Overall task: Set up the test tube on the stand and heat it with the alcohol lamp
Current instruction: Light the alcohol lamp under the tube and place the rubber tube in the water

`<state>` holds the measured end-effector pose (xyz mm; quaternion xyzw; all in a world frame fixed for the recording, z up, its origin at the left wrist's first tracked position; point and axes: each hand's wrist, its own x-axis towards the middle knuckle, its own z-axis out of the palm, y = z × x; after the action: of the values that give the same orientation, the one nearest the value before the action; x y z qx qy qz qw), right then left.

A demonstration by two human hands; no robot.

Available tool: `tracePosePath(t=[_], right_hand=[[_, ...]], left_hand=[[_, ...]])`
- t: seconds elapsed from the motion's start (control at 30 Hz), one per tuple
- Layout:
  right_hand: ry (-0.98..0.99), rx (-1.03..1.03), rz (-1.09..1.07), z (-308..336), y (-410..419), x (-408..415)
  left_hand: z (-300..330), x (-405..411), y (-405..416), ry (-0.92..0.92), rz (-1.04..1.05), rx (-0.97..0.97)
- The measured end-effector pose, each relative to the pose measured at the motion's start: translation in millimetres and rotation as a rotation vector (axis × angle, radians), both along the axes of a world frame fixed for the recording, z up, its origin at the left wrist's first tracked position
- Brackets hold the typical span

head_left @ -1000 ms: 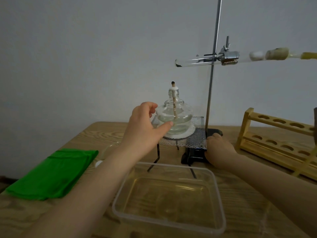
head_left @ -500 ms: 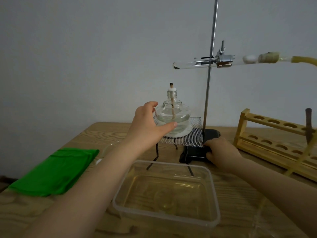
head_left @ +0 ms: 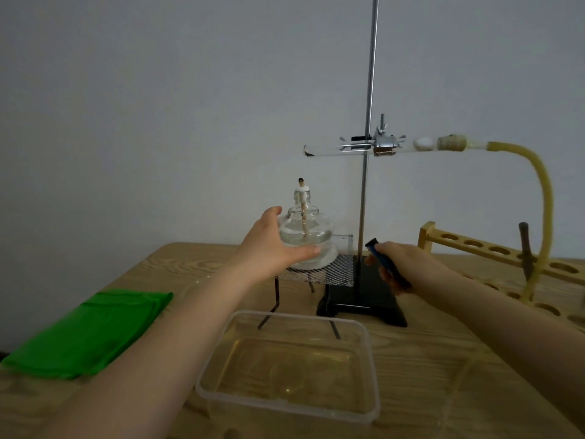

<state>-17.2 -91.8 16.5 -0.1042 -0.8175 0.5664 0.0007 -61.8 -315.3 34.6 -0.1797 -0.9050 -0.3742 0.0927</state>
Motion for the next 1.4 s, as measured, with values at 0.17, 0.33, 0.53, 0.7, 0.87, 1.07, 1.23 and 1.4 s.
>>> tracePosePath(t=[0.17,0.33,0.53,0.7,0.87,1.07,1.23,1.4], right_hand=[[0.039,-0.056,0.033,18,-10,4],[0.006,-0.212,0.024,34,-20,-2],[0.005,-0.254,0.029,62,-43,-7],[-0.041,-0.266,0.066,79,-57,-13],[-0.142,-0.257,0.102,85,-68,-17],[-0.170,-0.159,0.060,93,-78,-23],[-0.179,-0.110,0.032,99,-84,-25],[-0.187,-0.102,0.018,102,-87,-27]], left_hand=[[1,-2,4,-0.009,0.010,0.020],[3,-7,5,-0.017,-0.002,0.029],[3,-13,6,-0.018,-0.023,0.054],[-1,-15,8,-0.020,-0.022,0.120],[-8,-14,7,0.013,-0.027,0.154],[-10,-12,6,0.018,-0.039,0.186],[-11,-12,5,0.024,-0.044,0.187],[-11,-11,4,0.016,-0.064,0.207]])
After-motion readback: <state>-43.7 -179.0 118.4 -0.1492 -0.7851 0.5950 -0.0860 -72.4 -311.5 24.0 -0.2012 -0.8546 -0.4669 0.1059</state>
